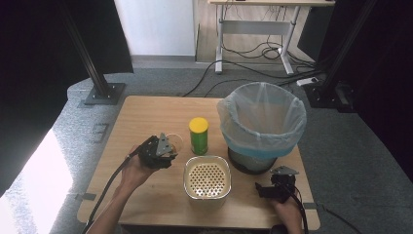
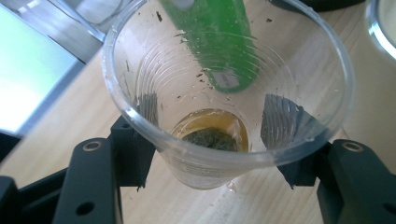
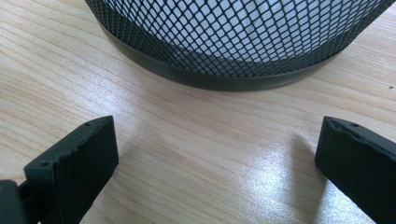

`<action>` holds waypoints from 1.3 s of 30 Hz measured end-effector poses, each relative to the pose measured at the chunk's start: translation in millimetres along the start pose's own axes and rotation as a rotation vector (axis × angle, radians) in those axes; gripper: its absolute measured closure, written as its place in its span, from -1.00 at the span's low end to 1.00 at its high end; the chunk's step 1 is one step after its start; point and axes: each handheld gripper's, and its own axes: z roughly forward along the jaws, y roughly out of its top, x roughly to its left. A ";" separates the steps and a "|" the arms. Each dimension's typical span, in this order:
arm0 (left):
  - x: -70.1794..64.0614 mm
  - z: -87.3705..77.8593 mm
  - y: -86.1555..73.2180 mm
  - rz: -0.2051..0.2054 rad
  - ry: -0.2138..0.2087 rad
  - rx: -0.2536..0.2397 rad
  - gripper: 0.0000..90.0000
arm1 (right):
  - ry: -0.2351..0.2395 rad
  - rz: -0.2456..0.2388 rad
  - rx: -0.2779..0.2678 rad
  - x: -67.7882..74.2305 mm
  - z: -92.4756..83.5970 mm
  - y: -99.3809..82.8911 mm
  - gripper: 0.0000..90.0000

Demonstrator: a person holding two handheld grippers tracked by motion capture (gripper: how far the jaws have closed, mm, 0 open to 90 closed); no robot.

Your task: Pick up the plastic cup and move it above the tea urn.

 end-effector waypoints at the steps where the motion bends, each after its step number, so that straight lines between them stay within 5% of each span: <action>1: -1.2 -1.8 2.5 0.011 0.006 -0.003 -0.17 | 0.000 0.001 0.000 0.1 0.0 0.0 -1.00; 19: -29.7 -18.7 38.3 0.326 0.204 0.006 -0.17 | 0.000 0.000 0.000 0.0 0.0 0.0 -1.00; 39: -61.2 -18.2 46.9 0.580 0.371 -0.022 -0.16 | 0.000 0.003 -0.001 0.2 0.0 0.0 -1.00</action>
